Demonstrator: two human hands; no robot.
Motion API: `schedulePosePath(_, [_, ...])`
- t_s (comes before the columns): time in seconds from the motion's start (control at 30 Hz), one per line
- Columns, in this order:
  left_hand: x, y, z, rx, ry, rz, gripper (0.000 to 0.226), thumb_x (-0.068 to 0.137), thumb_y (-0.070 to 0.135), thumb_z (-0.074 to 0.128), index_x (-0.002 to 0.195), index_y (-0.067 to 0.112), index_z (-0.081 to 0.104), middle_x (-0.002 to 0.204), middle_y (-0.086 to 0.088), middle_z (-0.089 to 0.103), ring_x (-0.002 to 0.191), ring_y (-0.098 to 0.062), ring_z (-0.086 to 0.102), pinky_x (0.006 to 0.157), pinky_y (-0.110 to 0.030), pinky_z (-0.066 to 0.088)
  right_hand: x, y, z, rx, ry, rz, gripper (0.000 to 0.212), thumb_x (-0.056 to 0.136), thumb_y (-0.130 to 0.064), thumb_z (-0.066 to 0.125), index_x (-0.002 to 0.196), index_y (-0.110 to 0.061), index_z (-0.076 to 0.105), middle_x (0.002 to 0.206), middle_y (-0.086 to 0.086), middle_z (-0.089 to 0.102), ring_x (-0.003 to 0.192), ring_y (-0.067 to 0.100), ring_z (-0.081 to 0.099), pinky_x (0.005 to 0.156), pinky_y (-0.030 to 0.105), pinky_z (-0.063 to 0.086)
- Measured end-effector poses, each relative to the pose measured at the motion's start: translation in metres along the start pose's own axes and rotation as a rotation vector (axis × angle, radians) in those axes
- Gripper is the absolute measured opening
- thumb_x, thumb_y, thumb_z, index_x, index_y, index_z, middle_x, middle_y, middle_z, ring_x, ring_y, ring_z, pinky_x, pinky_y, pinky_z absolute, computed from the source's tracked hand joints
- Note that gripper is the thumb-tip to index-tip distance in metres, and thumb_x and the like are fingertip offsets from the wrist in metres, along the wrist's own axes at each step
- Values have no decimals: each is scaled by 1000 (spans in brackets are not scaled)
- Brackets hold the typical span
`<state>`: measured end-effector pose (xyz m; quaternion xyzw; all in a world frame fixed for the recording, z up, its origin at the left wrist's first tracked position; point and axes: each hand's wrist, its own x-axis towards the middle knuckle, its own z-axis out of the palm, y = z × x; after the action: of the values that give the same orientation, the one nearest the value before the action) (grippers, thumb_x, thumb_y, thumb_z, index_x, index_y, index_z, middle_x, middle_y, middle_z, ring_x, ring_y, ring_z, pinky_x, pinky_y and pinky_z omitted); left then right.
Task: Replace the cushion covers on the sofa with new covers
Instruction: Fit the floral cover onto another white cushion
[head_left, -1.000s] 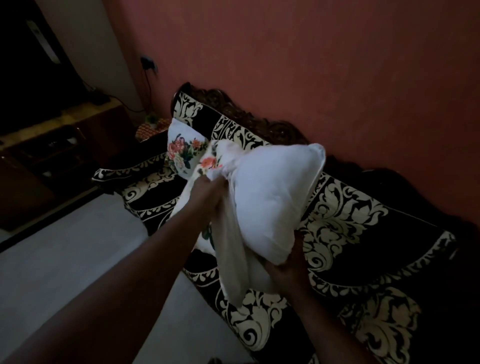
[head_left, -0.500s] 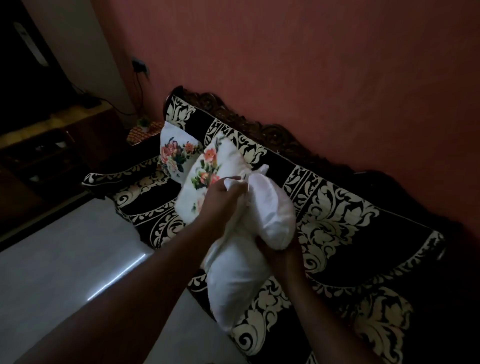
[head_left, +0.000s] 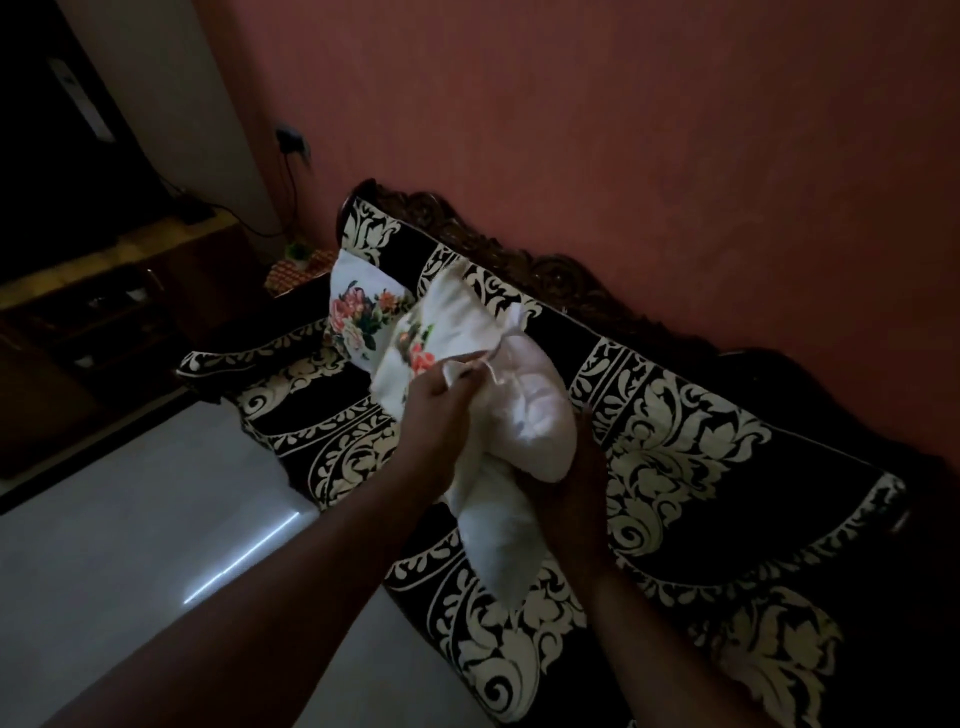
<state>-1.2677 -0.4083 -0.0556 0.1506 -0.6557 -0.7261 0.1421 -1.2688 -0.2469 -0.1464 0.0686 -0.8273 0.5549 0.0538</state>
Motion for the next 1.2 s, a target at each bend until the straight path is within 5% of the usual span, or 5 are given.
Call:
schedulePosePath(0.13, [-3,4,8,-92,-93,-26,21,101,14,58,114,12,75,108,-11,76,107,-30,71,95,-47,56,-31,4,21,-20,57,96,126,53,-67,91,153,-22,29,147,-3,47,134,12,49,109,36,45])
schedulePosePath(0.3, [-7,-6,1,144,-170,58,21,102,20,61,118,23,74,110,1,76,106,-14,70,92,-38,55,-6,16,1,90,-184,232,69,71,-35,93,129,-28,56,127,-3,68,108,2,66,93,31,55])
schedulePosePath(0.6, [-39,-80,-23,409,-313,31,123,69,56,89,159,44,6,162,11,31,149,-13,33,115,-48,42,-9,-23,34,261,222,279,65,73,-38,86,130,-21,60,115,-17,64,107,4,61,90,15,48])
schedulePosePath(0.9, [-38,-105,-25,367,-106,-27,73,66,25,90,131,21,58,117,3,72,107,-14,70,85,-33,59,11,-16,12,874,-284,383,41,101,-14,58,141,-22,54,102,2,72,95,21,67,77,31,54])
schedulePosePath(1.2, [-22,-102,-20,384,-3,-234,24,68,14,64,90,20,72,86,-6,75,86,-30,70,77,-51,58,-3,69,-33,253,174,431,14,97,-26,62,111,-26,66,99,-4,70,86,15,67,79,40,58])
